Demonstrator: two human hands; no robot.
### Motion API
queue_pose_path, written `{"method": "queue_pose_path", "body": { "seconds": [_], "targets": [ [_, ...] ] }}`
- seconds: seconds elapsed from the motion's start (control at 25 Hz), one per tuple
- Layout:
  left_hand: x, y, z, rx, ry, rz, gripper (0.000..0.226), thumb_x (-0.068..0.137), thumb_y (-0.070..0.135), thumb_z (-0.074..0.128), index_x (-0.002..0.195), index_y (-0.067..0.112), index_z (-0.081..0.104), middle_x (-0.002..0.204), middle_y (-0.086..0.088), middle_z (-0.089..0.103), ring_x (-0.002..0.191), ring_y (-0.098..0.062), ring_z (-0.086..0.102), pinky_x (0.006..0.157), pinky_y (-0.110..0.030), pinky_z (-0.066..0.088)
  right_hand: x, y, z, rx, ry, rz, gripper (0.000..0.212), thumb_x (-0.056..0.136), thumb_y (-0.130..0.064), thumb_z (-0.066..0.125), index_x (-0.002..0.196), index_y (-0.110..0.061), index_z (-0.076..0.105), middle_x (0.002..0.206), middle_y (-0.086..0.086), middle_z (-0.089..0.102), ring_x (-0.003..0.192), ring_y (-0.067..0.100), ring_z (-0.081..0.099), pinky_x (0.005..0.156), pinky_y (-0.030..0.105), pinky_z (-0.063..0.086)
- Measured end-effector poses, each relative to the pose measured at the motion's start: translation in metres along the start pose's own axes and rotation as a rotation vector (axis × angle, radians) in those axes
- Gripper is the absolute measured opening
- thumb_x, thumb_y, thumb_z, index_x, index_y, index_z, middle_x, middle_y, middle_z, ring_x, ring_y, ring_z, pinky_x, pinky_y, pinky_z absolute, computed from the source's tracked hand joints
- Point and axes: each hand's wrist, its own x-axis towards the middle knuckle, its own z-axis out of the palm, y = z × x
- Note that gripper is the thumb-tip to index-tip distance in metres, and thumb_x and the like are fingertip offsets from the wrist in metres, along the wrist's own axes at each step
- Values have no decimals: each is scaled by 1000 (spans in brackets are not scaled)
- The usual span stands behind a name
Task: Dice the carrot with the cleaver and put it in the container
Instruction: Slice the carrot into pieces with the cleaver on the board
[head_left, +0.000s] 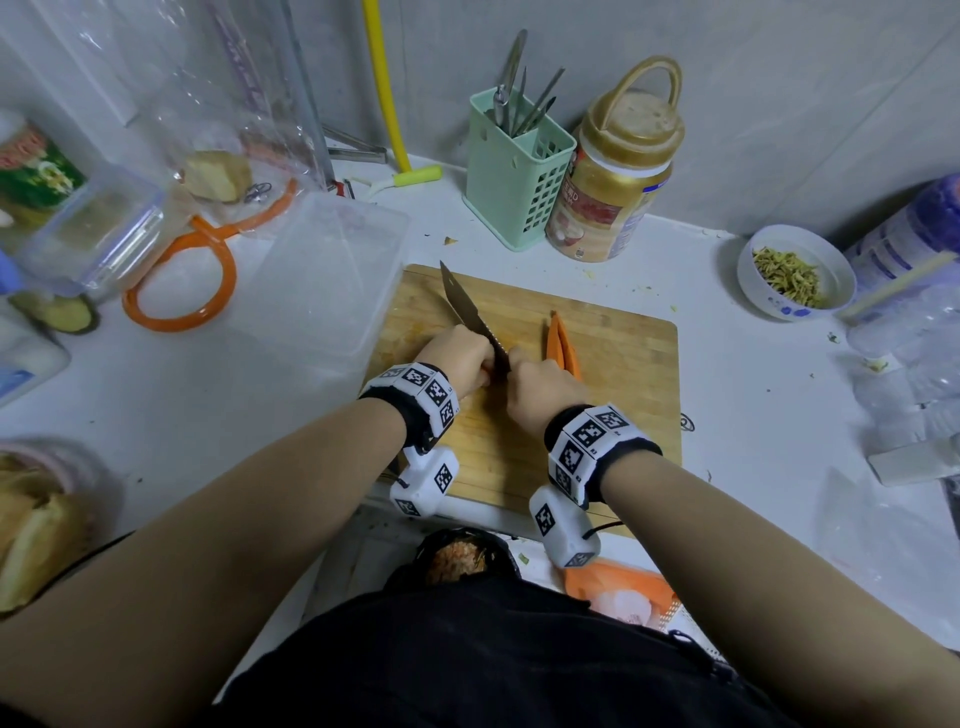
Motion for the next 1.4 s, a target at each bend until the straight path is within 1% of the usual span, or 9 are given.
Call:
{"method": "queue_pose_path", "body": {
  "seconds": [0.12, 0.2, 0.4, 0.64, 0.76, 0.92, 1.04, 1.16, 1.4],
  "targets": [
    [-5, -4, 5, -114, 54, -35, 9, 84, 20, 70, 91, 14, 71, 85, -3, 70, 81, -21, 66, 80, -37, 56, -1, 5, -3, 92, 23, 24, 22, 100, -20, 37, 119, -12, 45, 85, 9, 57, 73, 29, 58, 63, 39, 51],
    [-9, -9, 7, -160, 81, -49, 16, 81, 27, 76, 86, 14, 67, 81, 0, 64, 80, -19, 63, 80, -37, 54, -3, 12, -7, 198, 76, 56, 25, 102, -23, 36, 121, -10, 46, 92, 14, 60, 74, 29, 57, 67, 40, 52],
    [-18, -12, 3, -95, 68, -36, 34, 75, 40, 80, 84, 15, 58, 83, 3, 55, 83, -16, 54, 76, -31, 49, -3, 27, -14, 308, 187, 137, 28, 101, -24, 37, 122, -9, 47, 94, 20, 62, 68, 34, 59, 60, 41, 53],
    [-20, -8, 2, -97, 60, -90, 23, 82, 28, 75, 90, 10, 65, 87, -1, 61, 90, -19, 60, 76, -29, 49, -8, 36, -13, 306, 163, 173, 29, 101, -24, 36, 122, -7, 47, 96, 23, 61, 72, 41, 64, 66, 49, 57],
    [-21, -6, 2, -130, 83, -153, 19, 86, 26, 68, 75, 11, 64, 76, -4, 64, 83, -24, 65, 76, -33, 53, -12, 37, -10, 300, 138, 171, 30, 101, -24, 36, 124, -8, 45, 95, 22, 62, 72, 39, 65, 66, 49, 57],
    [-19, -10, 7, -473, 115, -340, 26, 88, 20, 67, 74, -1, 70, 79, -19, 72, 71, -30, 68, 69, -31, 57, -13, 37, -11, 313, 132, 160, 28, 101, -23, 36, 123, -9, 46, 96, 21, 62, 73, 39, 65, 67, 49, 57],
    [-18, -15, 7, -726, 95, -470, 22, 87, 20, 70, 83, -1, 74, 85, -18, 74, 80, -31, 72, 78, -40, 60, -13, 35, -12, 334, 132, 171, 30, 101, -24, 36, 125, -10, 45, 97, 21, 61, 72, 39, 65, 66, 50, 57],
    [-20, -13, 4, -697, 91, -540, 25, 87, 25, 69, 86, 1, 75, 82, -13, 75, 80, -27, 73, 78, -41, 60, -13, 31, -11, 335, 124, 160, 27, 101, -24, 36, 122, -10, 46, 95, 20, 61, 69, 37, 64, 61, 44, 56],
    [-20, -18, 2, -794, 67, -611, 12, 83, 16, 75, 79, 6, 70, 77, -11, 74, 72, -21, 73, 75, -37, 61, -12, 20, -6, 308, 138, 118, 23, 101, -25, 38, 113, -9, 50, 92, 15, 59, 77, 31, 59, 69, 38, 51]
  ]
}}
